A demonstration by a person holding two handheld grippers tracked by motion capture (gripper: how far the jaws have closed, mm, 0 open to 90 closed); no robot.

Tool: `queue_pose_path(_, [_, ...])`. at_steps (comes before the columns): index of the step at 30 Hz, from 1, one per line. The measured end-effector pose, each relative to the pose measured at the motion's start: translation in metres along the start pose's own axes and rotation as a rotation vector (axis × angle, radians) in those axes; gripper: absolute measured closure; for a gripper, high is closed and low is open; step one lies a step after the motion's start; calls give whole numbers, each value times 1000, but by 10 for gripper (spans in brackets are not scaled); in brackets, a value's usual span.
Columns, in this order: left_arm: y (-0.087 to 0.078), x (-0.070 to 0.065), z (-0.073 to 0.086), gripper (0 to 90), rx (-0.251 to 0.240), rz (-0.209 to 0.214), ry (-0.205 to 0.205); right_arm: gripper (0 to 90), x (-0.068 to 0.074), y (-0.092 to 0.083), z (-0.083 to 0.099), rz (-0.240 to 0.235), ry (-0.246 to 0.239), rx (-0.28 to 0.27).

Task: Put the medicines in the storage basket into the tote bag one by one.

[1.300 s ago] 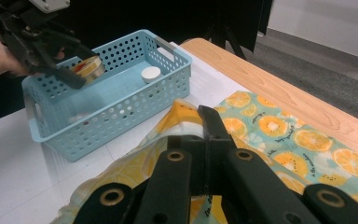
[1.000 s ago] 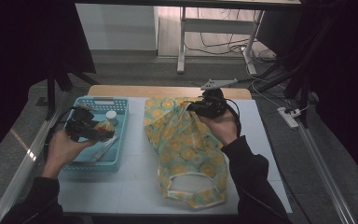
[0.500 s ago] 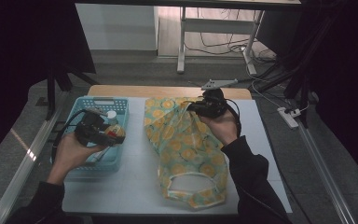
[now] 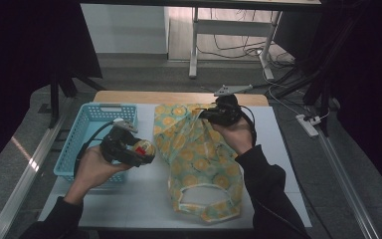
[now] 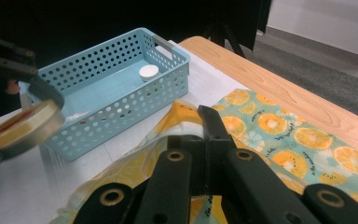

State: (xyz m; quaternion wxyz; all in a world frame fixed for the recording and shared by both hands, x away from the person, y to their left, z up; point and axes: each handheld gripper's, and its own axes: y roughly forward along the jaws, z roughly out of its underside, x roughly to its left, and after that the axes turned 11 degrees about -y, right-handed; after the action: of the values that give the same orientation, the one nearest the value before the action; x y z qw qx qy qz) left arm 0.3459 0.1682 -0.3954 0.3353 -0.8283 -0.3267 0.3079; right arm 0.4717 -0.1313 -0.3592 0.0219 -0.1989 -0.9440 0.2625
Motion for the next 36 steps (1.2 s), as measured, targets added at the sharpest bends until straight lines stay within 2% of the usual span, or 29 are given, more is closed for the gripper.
queue_pose_path(11, [31,-45,-23,205,37,94,97,900,-2,3,0,5,6,9])
queue_pose_path(14, [40,-55,-29,205,55,107,130,900,-3,3,1,6,7,13])
queue_pose_path(19, [58,-69,-38,205,71,132,159,900,-5,5,2,7,14,15])
queue_pose_path(22, [71,-76,-42,205,75,127,178,900,-6,5,2,8,17,15])
queue_pose_path(28, [98,-78,-50,205,85,104,192,900,-7,4,1,13,18,10])
queue_pose_path(36, [122,-62,-58,205,68,74,161,900,-14,4,6,25,36,19])
